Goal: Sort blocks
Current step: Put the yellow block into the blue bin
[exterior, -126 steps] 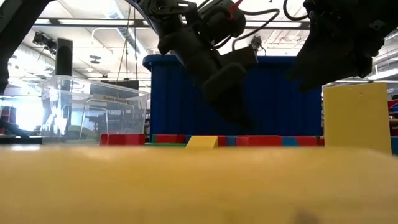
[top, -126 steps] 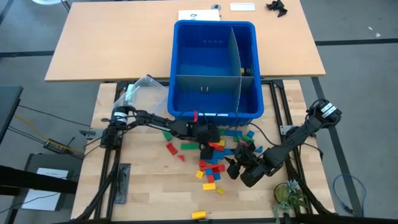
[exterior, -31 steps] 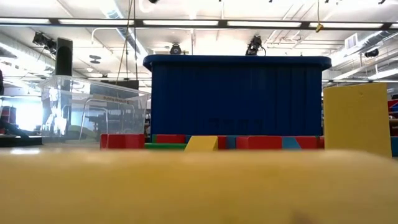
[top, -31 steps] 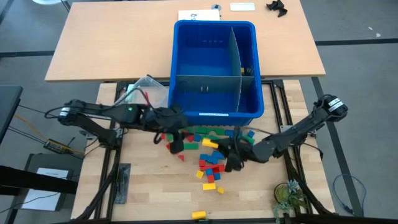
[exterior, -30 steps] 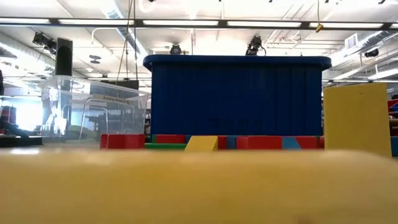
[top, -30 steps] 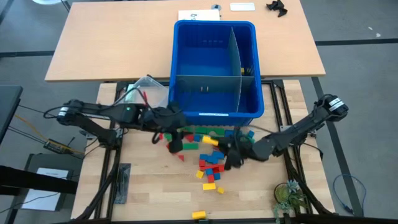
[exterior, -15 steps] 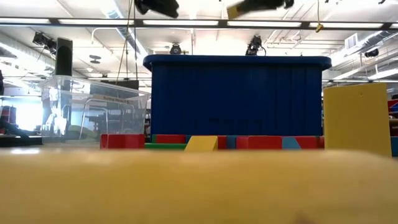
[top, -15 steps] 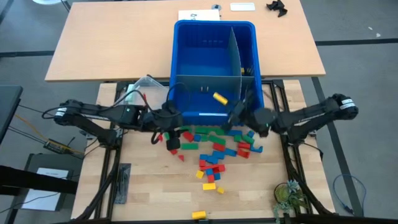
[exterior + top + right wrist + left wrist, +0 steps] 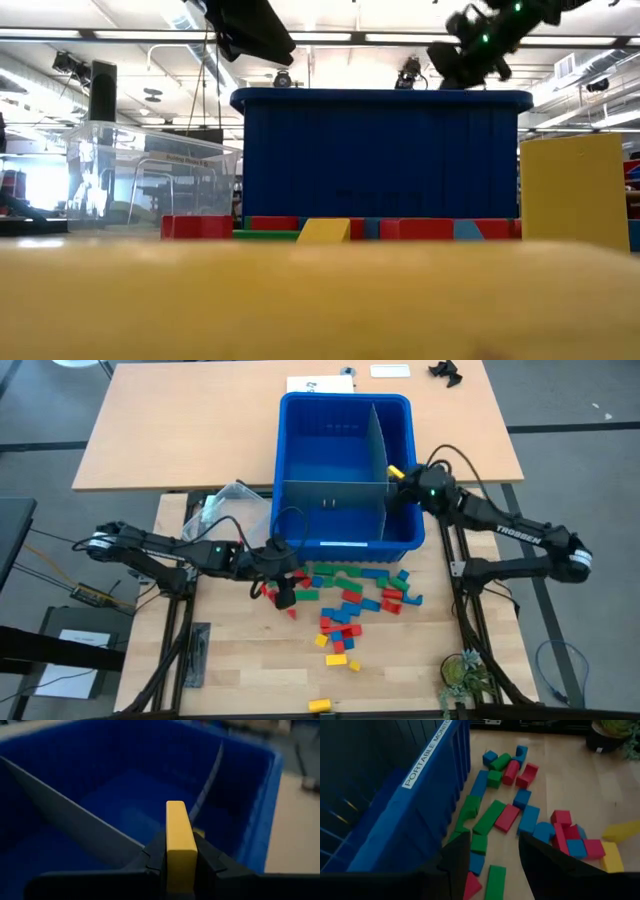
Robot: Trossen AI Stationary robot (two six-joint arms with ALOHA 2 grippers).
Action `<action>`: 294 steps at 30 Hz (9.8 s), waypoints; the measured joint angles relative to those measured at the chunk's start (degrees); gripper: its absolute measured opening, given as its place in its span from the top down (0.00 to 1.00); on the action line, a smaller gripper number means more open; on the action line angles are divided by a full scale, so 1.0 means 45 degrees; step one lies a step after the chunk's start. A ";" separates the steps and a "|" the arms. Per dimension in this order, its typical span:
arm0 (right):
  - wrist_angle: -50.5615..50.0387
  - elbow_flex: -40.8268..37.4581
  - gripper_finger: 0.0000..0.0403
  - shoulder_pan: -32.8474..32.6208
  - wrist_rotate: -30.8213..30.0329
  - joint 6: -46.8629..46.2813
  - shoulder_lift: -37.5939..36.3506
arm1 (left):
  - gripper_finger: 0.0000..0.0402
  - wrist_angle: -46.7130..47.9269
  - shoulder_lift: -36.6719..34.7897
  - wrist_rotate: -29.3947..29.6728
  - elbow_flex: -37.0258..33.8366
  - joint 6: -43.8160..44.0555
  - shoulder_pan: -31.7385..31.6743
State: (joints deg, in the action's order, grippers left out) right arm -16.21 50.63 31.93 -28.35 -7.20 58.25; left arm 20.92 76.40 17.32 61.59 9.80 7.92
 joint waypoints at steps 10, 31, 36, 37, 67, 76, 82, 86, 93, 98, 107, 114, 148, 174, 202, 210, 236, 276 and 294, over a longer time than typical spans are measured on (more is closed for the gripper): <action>0.0782 0.0000 0.83 0.2189 0.1694 -0.0825 0.0855 | 0.56 -0.0412 0.0000 0.0001 -0.0007 -0.0126 0.0000; 0.0316 0.0000 0.36 -0.3162 0.4141 0.0596 -0.1420 | 0.56 -0.0421 0.0304 -0.1134 -0.0007 -0.0761 0.0529; -0.0421 0.0000 0.39 -0.6594 0.4245 -0.0040 -0.1296 | 0.56 -0.0405 0.0719 -0.1350 -0.0007 -0.0543 0.0898; -0.0506 0.0000 0.39 -0.7248 0.4177 -0.0146 -0.1220 | 0.56 -0.0418 0.0804 -0.1349 -0.0007 -0.0495 0.0977; 0.3622 0.0005 0.30 -1.3954 0.4385 0.1038 0.6460 | 0.56 -0.0758 0.1297 -0.0224 -0.0002 0.1225 0.1860; 0.4153 0.0000 0.36 -1.4336 0.4280 0.0481 0.7696 | 0.56 -0.0807 0.1297 -0.0219 -0.0002 0.1307 0.1860; 0.3989 0.0005 0.40 -1.4420 0.4255 0.0373 0.7707 | 0.56 -0.0888 0.1297 -0.0155 -0.0002 0.1312 0.1851; 0.4533 -0.0002 0.41 -1.4623 0.4763 0.0394 0.7926 | 0.56 -0.1157 0.1297 -0.0155 -0.0002 0.1286 0.1851; 0.5709 0.0009 0.41 -1.5303 0.4888 0.1833 0.8987 | 0.56 -0.1408 0.1297 -0.0099 0.0003 0.1254 0.1846; 0.5916 0.0000 0.42 -1.5836 0.3047 0.3055 0.9537 | 0.56 -0.1982 0.1297 -0.0097 0.0003 0.1308 0.1846; 0.4706 0.0000 0.43 -1.5978 0.1498 0.1636 0.9443 | 0.56 -0.2191 0.1297 -0.0049 0.0008 0.1594 0.1850; 0.2429 0.0000 0.43 -1.5978 -0.0568 0.0363 0.8397 | 0.56 -0.2185 0.1297 -0.0044 0.0008 0.1599 0.1851; 0.4445 -0.0005 0.43 -1.5953 0.1610 -0.0560 0.8715 | 0.56 -0.2289 0.1362 0.0078 0.0008 0.1593 0.1850; 0.5651 -0.0559 0.94 -1.4958 0.3166 -0.0314 0.9462 | 0.56 -0.3167 0.2487 0.0112 0.0003 0.1929 0.1847; 0.2235 -0.0563 0.94 -1.3315 -0.1289 -0.0023 -0.0235 | 0.56 -0.2062 0.2264 0.0129 0.0003 0.1348 0.1846; 0.2187 -0.0218 0.94 -0.9912 -0.3390 0.1366 -0.1883 | 0.56 -0.2057 0.2234 0.0226 0.0003 0.0931 0.1821; 0.0782 0.0845 0.91 0.2407 0.1230 0.1465 0.1730 | 0.56 -0.2057 0.2234 0.0467 0.0003 0.0832 0.1825; -0.3268 -0.0587 0.51 -1.0301 0.1861 -0.3382 -0.2490 | 0.56 -0.0243 0.7701 -0.0284 0.3286 -0.0135 0.3981; -0.1555 -0.0928 0.52 -1.0611 0.1880 -0.3277 0.0623 | 0.60 0.0100 0.8405 -0.1413 0.3087 -0.0758 0.3170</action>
State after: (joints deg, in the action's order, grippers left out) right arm -23.21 46.46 -15.81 -19.89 -21.94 61.06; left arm 21.37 114.22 10.96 75.48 6.39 22.19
